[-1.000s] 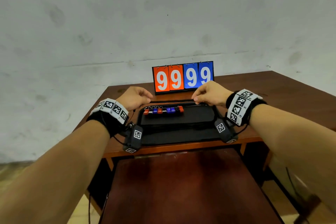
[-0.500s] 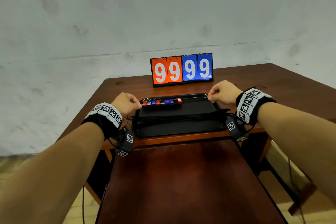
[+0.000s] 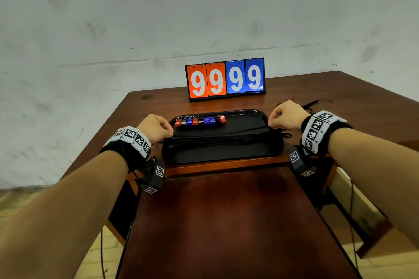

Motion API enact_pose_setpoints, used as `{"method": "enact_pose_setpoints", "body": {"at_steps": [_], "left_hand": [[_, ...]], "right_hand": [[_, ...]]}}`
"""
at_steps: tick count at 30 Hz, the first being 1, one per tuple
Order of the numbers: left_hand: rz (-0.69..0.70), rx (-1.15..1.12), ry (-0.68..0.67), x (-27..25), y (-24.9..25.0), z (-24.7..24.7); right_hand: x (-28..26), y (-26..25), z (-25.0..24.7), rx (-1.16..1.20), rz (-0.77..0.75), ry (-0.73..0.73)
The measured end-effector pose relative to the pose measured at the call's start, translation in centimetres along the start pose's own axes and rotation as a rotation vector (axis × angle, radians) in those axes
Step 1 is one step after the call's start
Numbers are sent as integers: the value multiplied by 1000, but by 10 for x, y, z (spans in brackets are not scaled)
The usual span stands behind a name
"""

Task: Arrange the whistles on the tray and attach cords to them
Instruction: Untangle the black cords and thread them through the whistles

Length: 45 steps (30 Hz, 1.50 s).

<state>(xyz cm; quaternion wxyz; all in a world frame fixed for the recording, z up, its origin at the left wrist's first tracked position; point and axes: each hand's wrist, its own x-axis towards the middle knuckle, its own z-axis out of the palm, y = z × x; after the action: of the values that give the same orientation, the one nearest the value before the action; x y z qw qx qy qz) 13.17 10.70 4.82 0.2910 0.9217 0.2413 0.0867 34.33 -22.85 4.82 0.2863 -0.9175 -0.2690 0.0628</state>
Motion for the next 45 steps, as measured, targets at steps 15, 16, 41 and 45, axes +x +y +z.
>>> {"method": "enact_pose_setpoints", "body": {"at_steps": [15, 16, 41, 45], "left_hand": [[-20, 166, -51, -2, 5, 9], [-23, 169, -45, -2, 6, 9], [100, 40, 121, 4, 65, 32], [180, -43, 82, 16, 106, 56]], "right_hand": [[-7, 2, 9, -95, 49, 10], [-7, 2, 9, -94, 53, 18], [-6, 8, 5, 60, -8, 159], [-1, 25, -9, 88, 17, 183]]}}
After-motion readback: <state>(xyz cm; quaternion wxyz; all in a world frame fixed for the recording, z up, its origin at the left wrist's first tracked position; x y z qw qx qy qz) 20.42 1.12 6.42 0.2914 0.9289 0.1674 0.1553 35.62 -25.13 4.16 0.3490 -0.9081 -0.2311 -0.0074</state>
